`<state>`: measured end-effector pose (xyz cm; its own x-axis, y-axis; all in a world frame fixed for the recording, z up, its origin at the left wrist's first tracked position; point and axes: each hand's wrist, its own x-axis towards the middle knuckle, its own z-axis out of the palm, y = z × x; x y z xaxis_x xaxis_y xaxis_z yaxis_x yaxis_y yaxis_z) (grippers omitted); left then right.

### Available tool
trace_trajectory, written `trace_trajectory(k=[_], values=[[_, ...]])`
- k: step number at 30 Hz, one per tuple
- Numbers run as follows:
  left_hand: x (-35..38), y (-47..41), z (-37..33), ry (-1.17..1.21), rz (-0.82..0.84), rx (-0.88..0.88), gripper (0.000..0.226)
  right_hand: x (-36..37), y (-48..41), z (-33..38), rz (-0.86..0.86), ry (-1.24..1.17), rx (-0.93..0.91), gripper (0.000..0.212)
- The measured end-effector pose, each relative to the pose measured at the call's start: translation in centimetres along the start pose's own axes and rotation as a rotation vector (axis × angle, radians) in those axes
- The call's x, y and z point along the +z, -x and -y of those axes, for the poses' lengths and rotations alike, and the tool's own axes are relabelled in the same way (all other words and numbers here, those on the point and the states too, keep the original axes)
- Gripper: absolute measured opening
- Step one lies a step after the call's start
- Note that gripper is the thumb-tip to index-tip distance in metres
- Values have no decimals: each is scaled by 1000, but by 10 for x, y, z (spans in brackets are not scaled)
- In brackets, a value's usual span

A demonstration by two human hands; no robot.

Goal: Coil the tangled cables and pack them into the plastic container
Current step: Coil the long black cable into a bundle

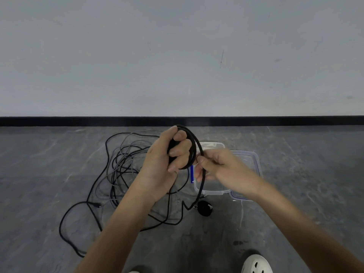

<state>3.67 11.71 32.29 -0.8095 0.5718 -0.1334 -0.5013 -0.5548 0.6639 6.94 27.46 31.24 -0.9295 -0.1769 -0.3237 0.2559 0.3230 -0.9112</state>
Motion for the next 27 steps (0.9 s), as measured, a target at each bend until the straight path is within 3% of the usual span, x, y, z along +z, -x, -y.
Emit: trace_trajectory(k=[7,13,18,22,27], values=[[-3,-2,-2,10,-76,116,25,11,5,1,169,20,55,7],[-8,-3,-7,-8,-214,207,32,15,6,4,132,-36,39,21],[-9,-4,-8,29,-325,267,35,18,8,2,196,45,-15,19],[-12,-4,-9,-26,-435,351,34,19,10,3,232,78,-54,36],[-13,-5,-7,-128,-555,426,32,21,15,9,200,108,-123,30]])
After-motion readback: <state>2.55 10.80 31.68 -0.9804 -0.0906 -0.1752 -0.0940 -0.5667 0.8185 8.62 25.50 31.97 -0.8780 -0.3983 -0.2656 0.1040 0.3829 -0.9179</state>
